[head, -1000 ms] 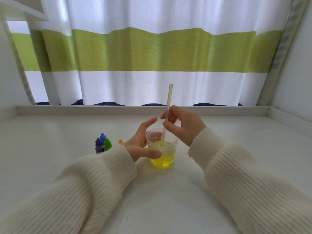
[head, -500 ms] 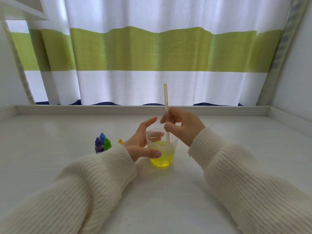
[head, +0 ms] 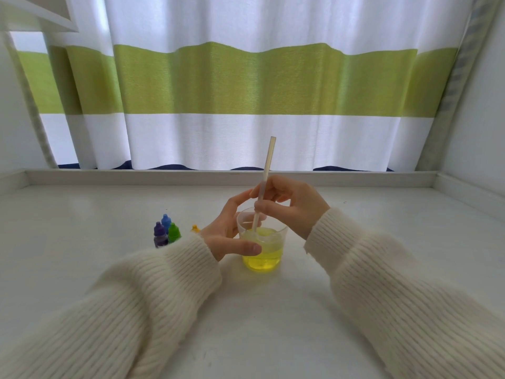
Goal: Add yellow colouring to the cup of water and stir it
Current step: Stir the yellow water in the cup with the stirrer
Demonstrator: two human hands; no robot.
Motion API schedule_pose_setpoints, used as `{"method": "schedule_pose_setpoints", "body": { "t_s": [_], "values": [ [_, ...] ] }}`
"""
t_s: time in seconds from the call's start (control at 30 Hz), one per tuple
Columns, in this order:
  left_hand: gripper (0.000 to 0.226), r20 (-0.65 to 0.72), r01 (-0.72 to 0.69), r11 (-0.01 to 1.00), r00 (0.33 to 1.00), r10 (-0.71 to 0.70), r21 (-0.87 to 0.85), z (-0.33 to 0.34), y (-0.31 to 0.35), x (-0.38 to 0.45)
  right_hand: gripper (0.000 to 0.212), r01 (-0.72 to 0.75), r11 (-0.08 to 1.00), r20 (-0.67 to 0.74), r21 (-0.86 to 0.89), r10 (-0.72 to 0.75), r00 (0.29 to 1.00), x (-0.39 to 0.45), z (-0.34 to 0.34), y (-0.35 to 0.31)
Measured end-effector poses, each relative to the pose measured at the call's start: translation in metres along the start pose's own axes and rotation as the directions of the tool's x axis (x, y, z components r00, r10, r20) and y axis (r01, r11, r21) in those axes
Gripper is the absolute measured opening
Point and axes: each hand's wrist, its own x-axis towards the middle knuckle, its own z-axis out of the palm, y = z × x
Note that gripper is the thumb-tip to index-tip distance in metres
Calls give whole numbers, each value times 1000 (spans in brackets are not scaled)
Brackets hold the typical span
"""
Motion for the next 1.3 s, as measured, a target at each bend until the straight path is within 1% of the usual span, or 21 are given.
{"method": "schedule_pose_setpoints", "body": {
  "t_s": [0.1, 0.37, 0.67, 0.83, 1.2, 1.3],
  "values": [
    [91, 4, -2, 1000, 1000, 2, 6, 0, 0, 1, 8, 6, 1000, -6, -31, -7, 1000, 1, 0, 1],
    [94, 11, 23, 1000, 1000, -23, 7, -1, -2, 2, 9, 4, 983, -51, -181, -14, 999, 3, -3, 5],
    [90, -7, 26, 1000, 1000, -26, 8, -2, -3, 3, 8, -30, 967, -115, -255, 0, 993, 3, -7, 9],
    [91, -9, 24, 1000, 1000, -24, 6, -1, -2, 2, 5, -47, 973, -111, -227, 22, 994, 2, -8, 6],
    [93, -8, 23, 999, 1000, -23, 28, -3, -5, 4, 9, -30, 999, -15, -41, 29, 999, 2, -1, 2],
    [90, 19, 6, 999, 1000, -6, 35, -3, -4, 4, 7, -14, 1000, -3, -5, 14, 1000, 2, 0, 2]
  ]
}}
